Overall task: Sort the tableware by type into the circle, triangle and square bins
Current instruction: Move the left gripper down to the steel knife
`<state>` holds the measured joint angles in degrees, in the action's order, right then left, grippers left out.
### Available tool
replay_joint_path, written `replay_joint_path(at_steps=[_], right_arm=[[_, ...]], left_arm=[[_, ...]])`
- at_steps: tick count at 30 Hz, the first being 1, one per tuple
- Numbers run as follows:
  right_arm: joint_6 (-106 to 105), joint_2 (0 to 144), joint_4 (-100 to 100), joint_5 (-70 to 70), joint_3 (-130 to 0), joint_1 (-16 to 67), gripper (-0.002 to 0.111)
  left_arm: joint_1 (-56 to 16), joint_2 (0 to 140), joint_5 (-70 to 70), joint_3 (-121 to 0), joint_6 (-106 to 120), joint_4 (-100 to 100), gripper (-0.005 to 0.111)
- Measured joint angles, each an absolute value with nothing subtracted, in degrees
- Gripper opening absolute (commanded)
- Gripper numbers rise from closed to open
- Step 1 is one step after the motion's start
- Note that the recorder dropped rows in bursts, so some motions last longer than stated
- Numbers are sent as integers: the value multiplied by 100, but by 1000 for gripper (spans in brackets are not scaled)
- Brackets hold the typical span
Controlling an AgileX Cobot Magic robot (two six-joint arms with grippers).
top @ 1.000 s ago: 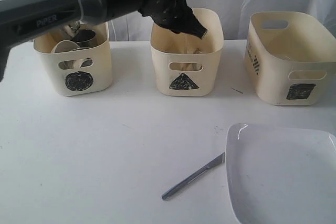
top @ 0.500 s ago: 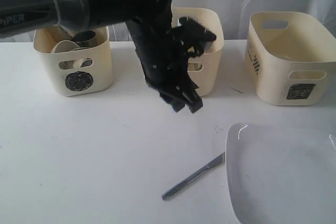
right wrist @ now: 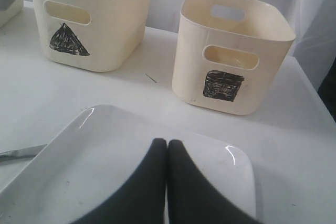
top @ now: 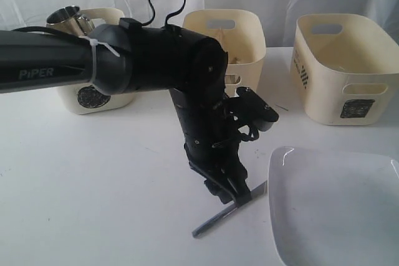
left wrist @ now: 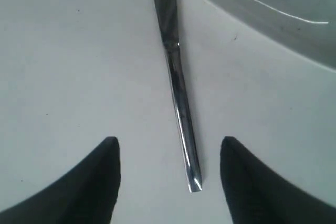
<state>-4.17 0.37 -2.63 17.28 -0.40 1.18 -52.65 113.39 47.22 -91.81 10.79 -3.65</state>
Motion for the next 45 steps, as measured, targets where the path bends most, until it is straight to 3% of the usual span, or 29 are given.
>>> replay_joint_path(at_steps=[38,41,42,43,45], right_arm=[[-417,37,-263,1728,-40,118,0],[-417,37,-263,1728,-40,118,0],[-417,37,-263,1728,-40,118,0],[-417,37,-263,1728,-40,118,0],[-417,37,-263,1728,-40,118,0]], left_arm=[[-5465,11765,3362,-8326,811,-661,60],[-5465,11721,3258,-8230,800,-684,52],[-5465,11722,3229,-8217,800,-684,38],[-5465,11713,3207,-8188,747,-662,31],[-5465,11713,3218,-8179,691,-662,1]])
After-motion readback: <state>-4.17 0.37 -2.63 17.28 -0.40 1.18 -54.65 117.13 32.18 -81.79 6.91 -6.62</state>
